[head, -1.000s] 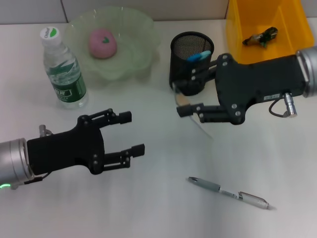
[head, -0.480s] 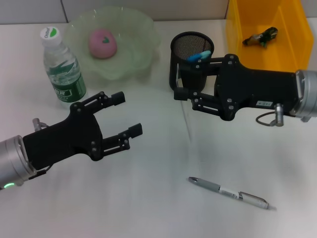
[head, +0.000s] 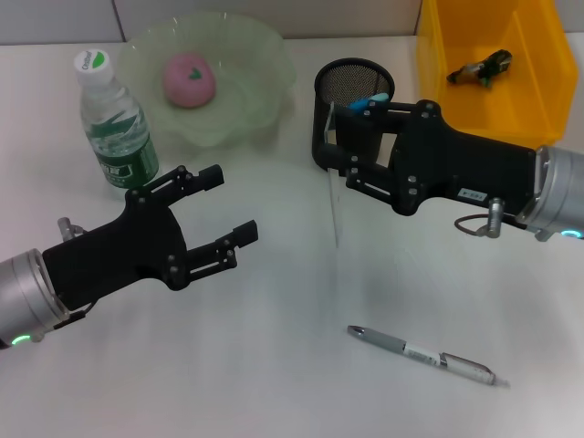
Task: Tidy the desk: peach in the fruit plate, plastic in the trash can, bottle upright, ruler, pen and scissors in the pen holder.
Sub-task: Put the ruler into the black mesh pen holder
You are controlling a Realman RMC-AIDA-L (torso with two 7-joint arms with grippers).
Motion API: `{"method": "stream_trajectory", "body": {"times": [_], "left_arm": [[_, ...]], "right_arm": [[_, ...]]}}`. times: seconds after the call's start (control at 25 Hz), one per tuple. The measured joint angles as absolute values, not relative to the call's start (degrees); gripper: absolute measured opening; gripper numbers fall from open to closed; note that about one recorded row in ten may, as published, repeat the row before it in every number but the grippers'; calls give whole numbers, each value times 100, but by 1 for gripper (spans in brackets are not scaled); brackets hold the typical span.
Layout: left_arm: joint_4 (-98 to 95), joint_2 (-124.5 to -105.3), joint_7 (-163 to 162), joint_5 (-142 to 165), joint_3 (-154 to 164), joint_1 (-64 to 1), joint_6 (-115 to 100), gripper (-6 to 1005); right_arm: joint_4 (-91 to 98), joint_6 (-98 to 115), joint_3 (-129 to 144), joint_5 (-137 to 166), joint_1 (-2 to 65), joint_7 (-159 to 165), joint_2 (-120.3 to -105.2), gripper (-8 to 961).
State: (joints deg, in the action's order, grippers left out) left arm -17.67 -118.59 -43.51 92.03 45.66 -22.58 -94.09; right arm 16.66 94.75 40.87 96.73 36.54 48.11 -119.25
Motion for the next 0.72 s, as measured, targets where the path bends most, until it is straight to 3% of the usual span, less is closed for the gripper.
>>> {"method": "stream_trajectory", "body": {"times": [0.72], "left_arm": [[-1570, -11856, -4306, 9192, 4588, -2277, -9366, 795]], "right_arm": [[1395, 9327, 4096, 9541, 3690, 4548, -11945, 378]]}}
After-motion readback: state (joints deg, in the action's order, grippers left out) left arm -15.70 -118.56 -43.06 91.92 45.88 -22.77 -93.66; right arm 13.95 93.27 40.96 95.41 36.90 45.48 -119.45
